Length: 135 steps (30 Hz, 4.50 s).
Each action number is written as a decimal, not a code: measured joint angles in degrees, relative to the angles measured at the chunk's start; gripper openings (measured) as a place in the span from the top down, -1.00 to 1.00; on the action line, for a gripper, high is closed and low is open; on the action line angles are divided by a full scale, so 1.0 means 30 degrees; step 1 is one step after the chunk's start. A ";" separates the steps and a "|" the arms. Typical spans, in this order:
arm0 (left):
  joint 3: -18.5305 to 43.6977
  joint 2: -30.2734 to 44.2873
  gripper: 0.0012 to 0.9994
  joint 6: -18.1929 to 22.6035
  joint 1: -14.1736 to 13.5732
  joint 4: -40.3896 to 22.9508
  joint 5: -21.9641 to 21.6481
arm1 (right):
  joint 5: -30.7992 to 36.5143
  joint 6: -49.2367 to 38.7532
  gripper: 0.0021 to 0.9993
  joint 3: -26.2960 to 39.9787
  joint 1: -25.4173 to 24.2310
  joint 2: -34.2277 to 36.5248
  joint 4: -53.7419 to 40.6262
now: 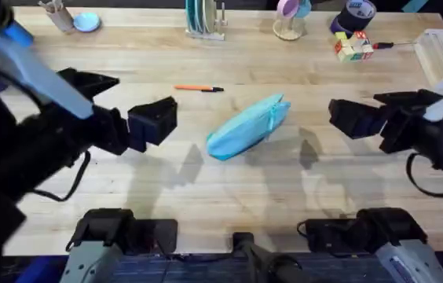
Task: Unzip the bag, pick up the pens from the table one at a time and place them inside, then zip the bag closed.
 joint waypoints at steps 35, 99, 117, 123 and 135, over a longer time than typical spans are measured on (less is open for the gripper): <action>0.1974 0.8304 -0.99 1.4895 -0.0246 -0.7151 0.7963 | -0.0577 0.0212 -1.00 0.1030 -0.0007 0.1610 0.0497; 0.1982 1.6984 0.91 1.3176 -0.6783 0.0078 0.5953 | -0.0585 0.0220 -0.99 0.1030 -0.0007 0.1603 0.0154; 0.1982 1.6984 0.92 1.3176 -0.6783 0.0071 0.5953 | -0.3094 0.7163 -1.00 0.1030 -0.0005 0.1610 -0.2252; 0.1982 1.6984 0.92 1.3176 -0.6783 0.0071 0.5953 | -0.3514 0.7520 -1.00 0.1037 0.0000 0.1971 -0.2691; 0.1982 1.6984 0.92 1.3176 -0.6783 0.0071 0.5953 | -0.5020 0.7794 -0.99 0.1034 0.0997 0.5692 -0.2373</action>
